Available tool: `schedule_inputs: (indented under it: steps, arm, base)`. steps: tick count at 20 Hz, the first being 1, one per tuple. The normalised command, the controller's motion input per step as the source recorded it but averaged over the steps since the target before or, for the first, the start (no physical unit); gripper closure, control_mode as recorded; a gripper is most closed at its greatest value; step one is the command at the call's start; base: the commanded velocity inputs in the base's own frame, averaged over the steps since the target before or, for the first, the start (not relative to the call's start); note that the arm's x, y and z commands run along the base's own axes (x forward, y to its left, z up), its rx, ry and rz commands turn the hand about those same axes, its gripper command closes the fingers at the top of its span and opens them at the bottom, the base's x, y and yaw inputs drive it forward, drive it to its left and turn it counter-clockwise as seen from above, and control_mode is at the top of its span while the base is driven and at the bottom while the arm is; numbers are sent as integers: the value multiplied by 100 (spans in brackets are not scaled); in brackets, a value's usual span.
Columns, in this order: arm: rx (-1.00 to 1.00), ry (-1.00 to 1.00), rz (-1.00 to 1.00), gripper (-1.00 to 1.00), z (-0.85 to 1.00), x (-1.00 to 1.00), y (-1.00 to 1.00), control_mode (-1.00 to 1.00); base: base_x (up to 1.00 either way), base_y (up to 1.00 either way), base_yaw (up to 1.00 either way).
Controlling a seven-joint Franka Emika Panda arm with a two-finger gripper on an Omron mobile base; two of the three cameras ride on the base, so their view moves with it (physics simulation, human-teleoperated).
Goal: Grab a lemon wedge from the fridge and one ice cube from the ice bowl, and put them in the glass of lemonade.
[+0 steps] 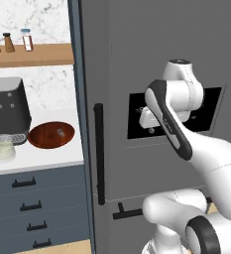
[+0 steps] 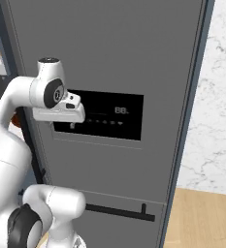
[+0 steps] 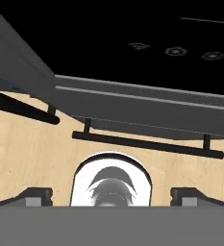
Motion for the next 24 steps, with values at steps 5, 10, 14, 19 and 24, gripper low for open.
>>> schedule_inputs:
  steps: [5,10,14,19,24]
  arm:
    - [-1,17,2,-100,-17,-25,0,-100]
    - [0,4,1,-100,-11,-14,2,100]
    - [0,0,0,-100,0,0,0,100]
    - [0,0,0,-100,0,0,0,100]
    - [0,0,0,-100,0,0,0,100]
  base:
    - [0,0,0]
    - [-3,12,0]
    - [-21,97,-12]
    - [-25,69,-44]
    - [-19,47,-56]
